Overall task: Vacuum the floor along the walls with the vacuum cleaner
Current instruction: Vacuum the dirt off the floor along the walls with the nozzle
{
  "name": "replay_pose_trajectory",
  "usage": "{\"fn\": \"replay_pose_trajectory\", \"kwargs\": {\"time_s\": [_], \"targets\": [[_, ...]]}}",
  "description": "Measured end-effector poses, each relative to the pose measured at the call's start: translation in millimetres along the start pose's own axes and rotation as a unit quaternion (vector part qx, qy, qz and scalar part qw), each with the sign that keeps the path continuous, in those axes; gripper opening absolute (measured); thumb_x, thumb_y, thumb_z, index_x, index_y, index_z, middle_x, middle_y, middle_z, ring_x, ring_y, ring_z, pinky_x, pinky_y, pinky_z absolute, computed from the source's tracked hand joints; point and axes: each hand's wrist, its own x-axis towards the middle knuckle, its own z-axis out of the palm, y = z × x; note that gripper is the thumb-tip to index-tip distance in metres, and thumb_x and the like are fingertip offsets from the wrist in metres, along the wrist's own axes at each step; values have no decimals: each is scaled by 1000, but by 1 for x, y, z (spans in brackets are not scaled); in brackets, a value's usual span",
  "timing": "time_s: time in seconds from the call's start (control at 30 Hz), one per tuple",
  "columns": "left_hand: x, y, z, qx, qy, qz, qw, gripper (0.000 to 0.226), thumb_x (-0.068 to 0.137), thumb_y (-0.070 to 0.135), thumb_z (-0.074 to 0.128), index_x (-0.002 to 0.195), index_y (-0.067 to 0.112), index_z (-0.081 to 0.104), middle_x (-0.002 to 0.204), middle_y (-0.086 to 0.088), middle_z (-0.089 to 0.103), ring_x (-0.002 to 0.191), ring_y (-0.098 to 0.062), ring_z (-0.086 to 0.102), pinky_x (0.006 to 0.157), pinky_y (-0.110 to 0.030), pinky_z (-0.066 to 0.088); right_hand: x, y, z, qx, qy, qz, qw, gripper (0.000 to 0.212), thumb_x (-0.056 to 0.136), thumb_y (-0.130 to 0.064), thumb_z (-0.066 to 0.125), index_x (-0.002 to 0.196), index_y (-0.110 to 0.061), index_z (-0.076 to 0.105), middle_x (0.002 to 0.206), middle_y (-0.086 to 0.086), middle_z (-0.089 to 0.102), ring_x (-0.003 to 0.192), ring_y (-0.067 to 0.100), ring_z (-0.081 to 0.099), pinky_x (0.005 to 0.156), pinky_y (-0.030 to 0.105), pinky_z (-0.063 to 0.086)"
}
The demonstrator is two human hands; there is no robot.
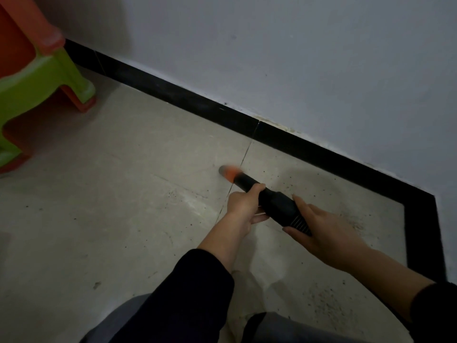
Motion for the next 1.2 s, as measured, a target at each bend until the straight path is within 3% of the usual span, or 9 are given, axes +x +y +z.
{"fn": "replay_pose_trajectory", "kwargs": {"time_s": [0.1, 0.3, 0.53, 0.67, 0.83, 1.2], "targets": [[3, 4, 1, -14, 3, 9, 1000, 42, 93, 25, 65, 127, 4, 51, 113, -16, 67, 78, -20, 68, 64, -30, 61, 7, 0, -3, 4, 0, 1, 1000, 80, 96, -58, 36, 155, -20, -1, 140, 1, 47, 105, 14, 57, 88, 25, 51], [5, 10, -7, -15, 26, 23, 999, 46, 92, 25, 65, 129, 3, 49, 115, -17, 65, 94, -26, 70, 60, -29, 61, 18, -7, -2, 17, 1, -11, 1000, 79, 95, -58, 38, 154, -21, 1, 138, 1, 49, 103, 13, 57, 85, 22, 50], [-1, 10, -17, -14, 43, 19, 999, 34, 93, 25, 64, 116, 8, 46, 112, -14, 65, 92, -25, 69, 57, -28, 60, 19, -14, -1, 21, -12, -26, 999, 80, 95, -58, 38, 155, -21, -1, 143, 1, 45, 109, 14, 56, 90, 23, 48], [-6, 7, -27, -21, 49, 14, 998, 31, 93, 23, 64, 114, 8, 46, 109, -15, 65, 87, -24, 69, 66, -34, 62, 16, -21, 0, 24, -14, -43, 999, 79, 95, -58, 38, 155, -22, 0, 143, 0, 45, 109, 13, 55, 89, 22, 47], [-15, 5, -42, -32, 67, 13, 997, 33, 93, 22, 63, 117, 7, 47, 111, -17, 65, 93, -28, 69, 72, -38, 62, 14, -34, 2, 16, -16, -69, 997, 79, 96, -58, 37, 155, -22, -2, 142, 0, 46, 108, 14, 56, 86, 21, 47], [-44, -13, -73, -69, 105, -2, 992, 26, 95, 22, 60, 111, 8, 46, 107, -18, 67, 86, -28, 70, 66, -35, 62, 2, -55, 4, 3, -42, -140, 989, 80, 95, -60, 33, 154, -22, -7, 143, 1, 44, 114, 15, 53, 94, 24, 46]]}}
